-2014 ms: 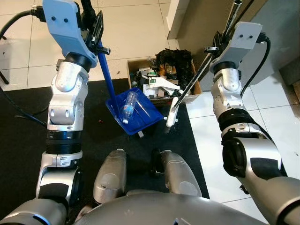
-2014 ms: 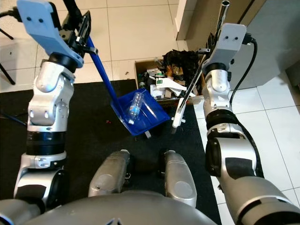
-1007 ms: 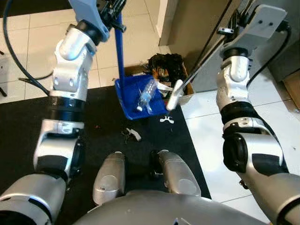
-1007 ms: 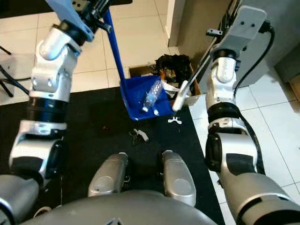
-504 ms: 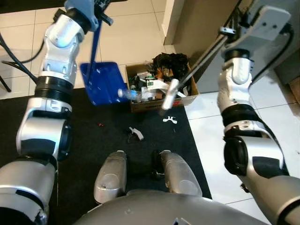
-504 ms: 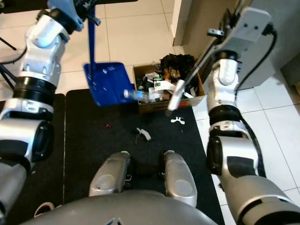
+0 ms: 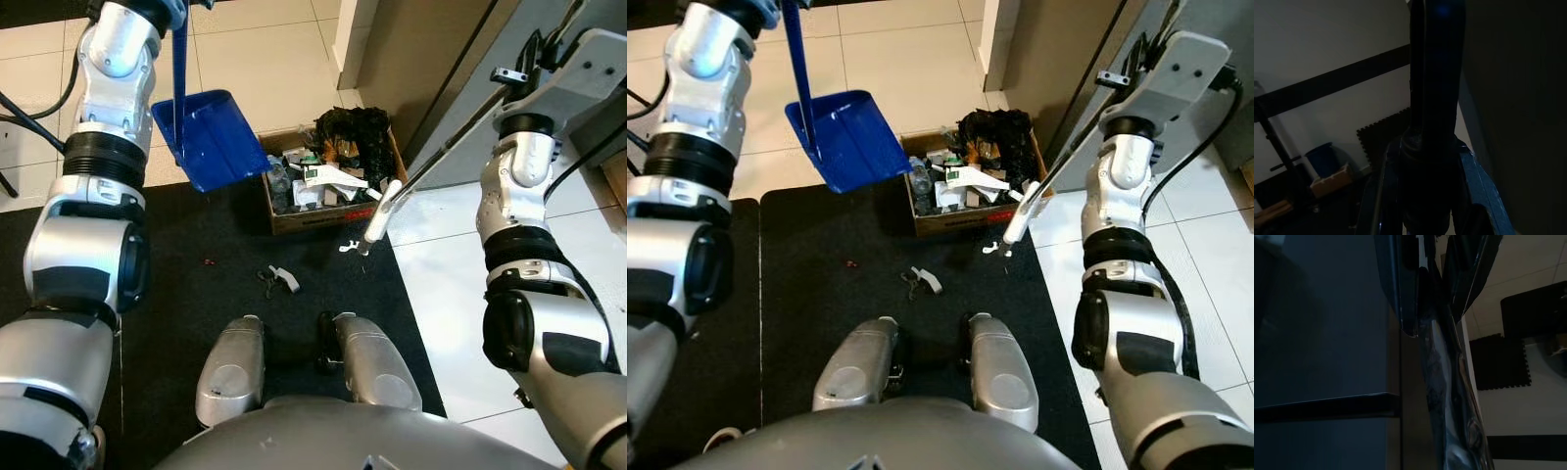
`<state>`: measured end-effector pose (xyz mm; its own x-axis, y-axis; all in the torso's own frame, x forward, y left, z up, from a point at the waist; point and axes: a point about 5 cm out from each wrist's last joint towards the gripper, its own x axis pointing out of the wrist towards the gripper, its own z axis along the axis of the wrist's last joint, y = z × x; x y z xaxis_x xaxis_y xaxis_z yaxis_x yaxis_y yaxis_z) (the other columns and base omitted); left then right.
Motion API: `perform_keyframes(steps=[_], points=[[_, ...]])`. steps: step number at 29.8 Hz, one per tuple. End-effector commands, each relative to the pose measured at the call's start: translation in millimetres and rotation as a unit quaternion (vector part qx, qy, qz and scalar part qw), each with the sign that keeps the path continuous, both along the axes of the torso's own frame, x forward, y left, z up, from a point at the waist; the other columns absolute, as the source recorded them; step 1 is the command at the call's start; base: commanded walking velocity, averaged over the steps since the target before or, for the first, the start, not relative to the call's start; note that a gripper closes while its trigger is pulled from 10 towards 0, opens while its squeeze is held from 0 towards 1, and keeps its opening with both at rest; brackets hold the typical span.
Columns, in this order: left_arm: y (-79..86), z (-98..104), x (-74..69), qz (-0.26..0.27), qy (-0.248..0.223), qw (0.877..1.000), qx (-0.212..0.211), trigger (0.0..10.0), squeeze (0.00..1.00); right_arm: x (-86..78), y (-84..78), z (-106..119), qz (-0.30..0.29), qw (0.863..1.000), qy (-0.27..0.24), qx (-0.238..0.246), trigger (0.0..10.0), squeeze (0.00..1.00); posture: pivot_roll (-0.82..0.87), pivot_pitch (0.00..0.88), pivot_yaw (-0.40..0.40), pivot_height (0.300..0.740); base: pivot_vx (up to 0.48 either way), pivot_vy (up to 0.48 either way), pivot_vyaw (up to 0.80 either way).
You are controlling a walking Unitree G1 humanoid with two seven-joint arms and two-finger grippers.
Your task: Sweep floor
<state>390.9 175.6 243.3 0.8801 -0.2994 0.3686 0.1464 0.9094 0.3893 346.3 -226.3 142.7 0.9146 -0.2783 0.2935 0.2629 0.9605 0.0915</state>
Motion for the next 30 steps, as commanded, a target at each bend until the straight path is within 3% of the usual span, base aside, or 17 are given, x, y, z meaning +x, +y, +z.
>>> perform_keyframes(steps=[1,6,9,13,14,16,17,21,23,30], points=[[8.2,16.0,-1.5,0.011,-0.038,0.999,0.014,10.0,0.00,2.7,1.2,8.4,0.003,1.000,-0.017,-0.005,10.0,0.00,0.20,0.000,-0.027,0.740,0.000,0.000,0.00],[3.5,19.0,-4.2,-0.004,-0.053,0.999,0.012,10.0,0.00,3.4,0.8,8.6,0.003,1.000,-0.015,-0.007,10.0,0.00,0.20,0.000,-0.030,0.740,0.000,0.000,0.00],[-6.8,18.3,-8.5,-0.040,-0.057,0.997,0.021,10.0,0.00,2.8,-3.7,9.5,-0.008,0.999,-0.011,-0.030,10.0,0.00,0.20,0.000,-0.029,0.740,0.000,0.000,0.00],[-32.6,8.7,-40.2,-0.190,-0.001,0.981,-0.038,10.0,0.00,-2.2,-24.0,11.8,-0.045,0.997,-0.004,-0.056,10.0,0.00,0.20,0.000,-0.020,0.740,0.000,0.000,0.00],[-32.6,8.7,-40.2,-0.190,-0.001,0.981,-0.038,10.0,0.00,-2.2,-24.0,11.8,-0.045,0.997,-0.004,-0.056,10.0,0.00,0.20,0.000,-0.020,0.740,0.000,0.000,0.00],[-41.3,-1.1,-59.3,-0.235,0.037,0.968,-0.078,10.0,0.00,-3.2,-27.4,9.5,-0.048,0.997,0.004,-0.058,10.0,0.00,0.21,0.000,-0.024,0.740,0.000,0.000,0.00],[-41.3,-1.1,-59.3,-0.235,0.037,0.968,-0.078,10.0,0.00,-3.2,-27.4,9.5,-0.048,0.997,0.004,-0.058,10.0,0.00,0.21,0.000,-0.024,0.740,0.000,0.000,0.00],[-48.8,-37.9,-96.2,-0.264,0.128,0.947,-0.133,10.0,0.00,-0.5,-19.3,-0.2,-0.029,0.997,0.032,-0.066,10.0,0.00,0.23,0.000,-0.050,0.740,0.000,0.000,0.00],[-48.0,-45.1,-104.6,-0.265,0.148,0.942,-0.142,10.0,0.00,0.7,-16.0,-2.2,-0.022,0.997,0.038,-0.068,10.0,0.00,0.23,0.000,-0.057,0.740,0.000,0.000,0.00],[-37.7,-61.7,-129.2,-0.250,0.196,0.939,-0.130,10.0,0.00,3.7,-8.7,-8.3,-0.007,0.996,0.058,-0.073,10.0,0.00,0.25,0.001,-0.067,0.740,0.000,0.000,0.00]])
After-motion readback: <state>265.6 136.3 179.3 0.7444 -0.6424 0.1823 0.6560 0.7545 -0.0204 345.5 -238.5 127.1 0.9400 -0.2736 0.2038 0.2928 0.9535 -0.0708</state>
